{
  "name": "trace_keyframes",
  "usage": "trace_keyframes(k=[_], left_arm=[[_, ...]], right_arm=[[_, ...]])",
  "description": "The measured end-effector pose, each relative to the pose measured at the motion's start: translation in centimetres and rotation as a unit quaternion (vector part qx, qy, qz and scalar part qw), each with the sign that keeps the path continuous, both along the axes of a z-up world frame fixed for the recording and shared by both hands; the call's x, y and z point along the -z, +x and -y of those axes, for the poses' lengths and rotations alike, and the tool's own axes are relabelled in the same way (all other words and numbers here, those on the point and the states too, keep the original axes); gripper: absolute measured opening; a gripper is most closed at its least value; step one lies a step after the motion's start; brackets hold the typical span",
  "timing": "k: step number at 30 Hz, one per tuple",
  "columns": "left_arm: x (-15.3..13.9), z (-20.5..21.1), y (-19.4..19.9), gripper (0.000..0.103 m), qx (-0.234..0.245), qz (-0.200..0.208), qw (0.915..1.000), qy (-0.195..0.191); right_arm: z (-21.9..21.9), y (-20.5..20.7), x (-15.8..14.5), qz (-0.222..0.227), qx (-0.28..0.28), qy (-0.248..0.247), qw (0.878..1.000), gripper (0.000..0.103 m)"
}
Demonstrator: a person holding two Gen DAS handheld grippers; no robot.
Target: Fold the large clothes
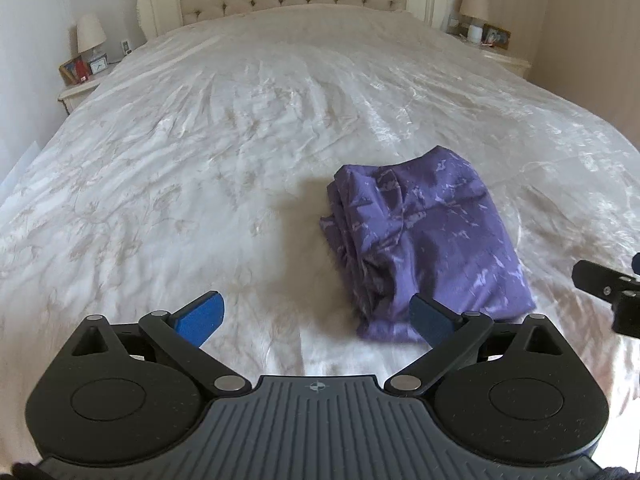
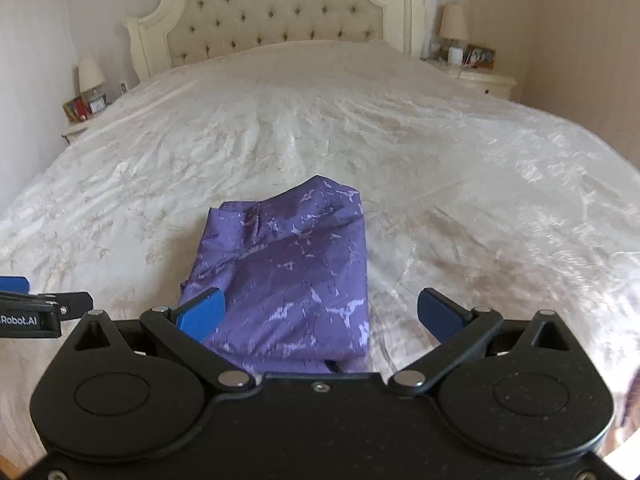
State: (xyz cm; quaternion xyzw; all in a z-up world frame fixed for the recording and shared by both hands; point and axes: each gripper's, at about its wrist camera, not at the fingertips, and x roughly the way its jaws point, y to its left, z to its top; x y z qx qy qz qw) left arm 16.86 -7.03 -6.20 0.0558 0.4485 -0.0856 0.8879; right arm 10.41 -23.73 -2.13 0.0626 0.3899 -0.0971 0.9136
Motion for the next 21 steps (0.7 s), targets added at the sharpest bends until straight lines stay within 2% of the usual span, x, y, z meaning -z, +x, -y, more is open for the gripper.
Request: trace_keyframes(k=[5, 13, 21], left_arm=[[-0.7, -1.1, -2.2, 0.101, -0.002, 0.009, 1.0, 0.0], [-1.0, -2.1, -4.3, 0.101, -0.003, 0.004, 0.9999, -0.015], [-0.9, -1.7, -5.6, 0.1, 0.004, -0.002, 1.0, -0.001]], right_arm=[[-2.3, -1.7, -0.9, -0.013, 0.008, -0.034, 0.999, 0.102], [-3.5, -4.2, -1.4, -0.013, 0.003, -0.011, 1.0, 0.101], [-4.0, -5.9, -1.4, -0.016, 0.009, -0.004, 1.0, 0.101]])
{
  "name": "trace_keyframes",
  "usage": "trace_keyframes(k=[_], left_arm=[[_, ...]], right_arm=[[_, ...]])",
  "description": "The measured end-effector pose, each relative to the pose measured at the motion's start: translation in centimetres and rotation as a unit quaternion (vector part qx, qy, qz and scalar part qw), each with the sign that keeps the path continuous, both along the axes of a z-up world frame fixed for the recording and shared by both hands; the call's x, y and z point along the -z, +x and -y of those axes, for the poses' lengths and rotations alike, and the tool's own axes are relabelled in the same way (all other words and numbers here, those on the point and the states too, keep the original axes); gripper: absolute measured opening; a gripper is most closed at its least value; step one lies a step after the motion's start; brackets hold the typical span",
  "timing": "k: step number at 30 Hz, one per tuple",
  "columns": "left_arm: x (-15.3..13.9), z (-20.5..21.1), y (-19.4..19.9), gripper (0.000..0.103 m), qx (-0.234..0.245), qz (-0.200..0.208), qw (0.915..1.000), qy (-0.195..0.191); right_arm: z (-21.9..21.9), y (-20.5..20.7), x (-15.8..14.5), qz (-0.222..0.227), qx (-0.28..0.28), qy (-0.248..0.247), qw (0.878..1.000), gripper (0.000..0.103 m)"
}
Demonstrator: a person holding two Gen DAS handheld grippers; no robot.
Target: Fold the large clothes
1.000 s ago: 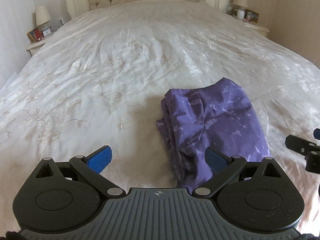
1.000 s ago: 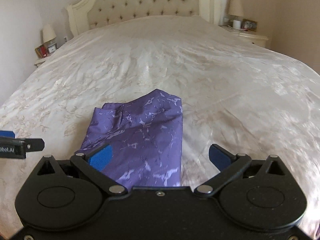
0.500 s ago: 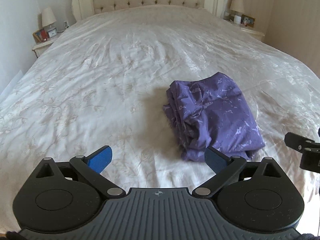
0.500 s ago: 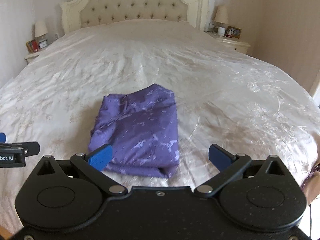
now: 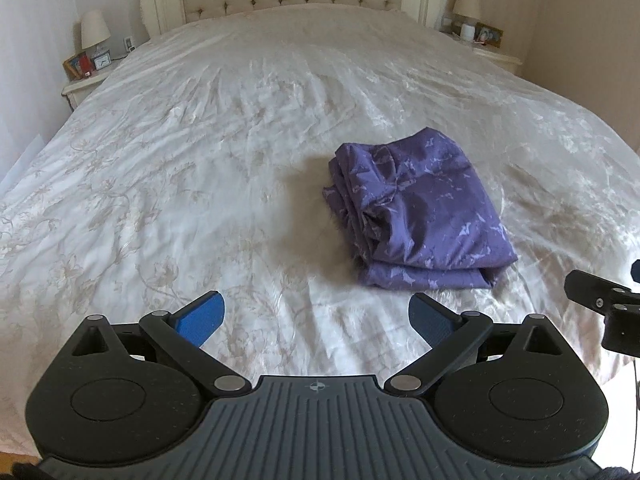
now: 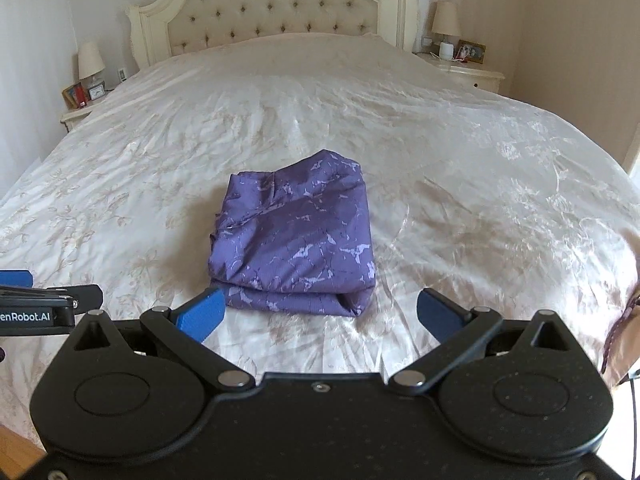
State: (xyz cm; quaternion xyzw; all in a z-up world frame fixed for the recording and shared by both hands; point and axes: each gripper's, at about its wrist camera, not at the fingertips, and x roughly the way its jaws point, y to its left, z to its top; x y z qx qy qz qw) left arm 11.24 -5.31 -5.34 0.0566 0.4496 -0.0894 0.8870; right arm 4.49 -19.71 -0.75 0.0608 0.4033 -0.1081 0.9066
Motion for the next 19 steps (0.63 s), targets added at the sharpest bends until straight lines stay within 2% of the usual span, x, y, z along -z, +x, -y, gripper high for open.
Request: trace_keyframes(k=[8, 19], left_arm=[[0.6, 0.3, -0.7, 0.1, 0.004, -0.019, 0.9998, -0.007], [1.1, 2.2, -0.8, 0.1, 0.008, -0.016, 0.9998, 0.004]], right_arm=[[-0.1, -1.0, 0.3, -0.002, 0.007, 0.01, 1.0, 0.102], [1.2, -1.6, 1.6, -0.018, 0.024, 0.024, 0.999, 0.101]])
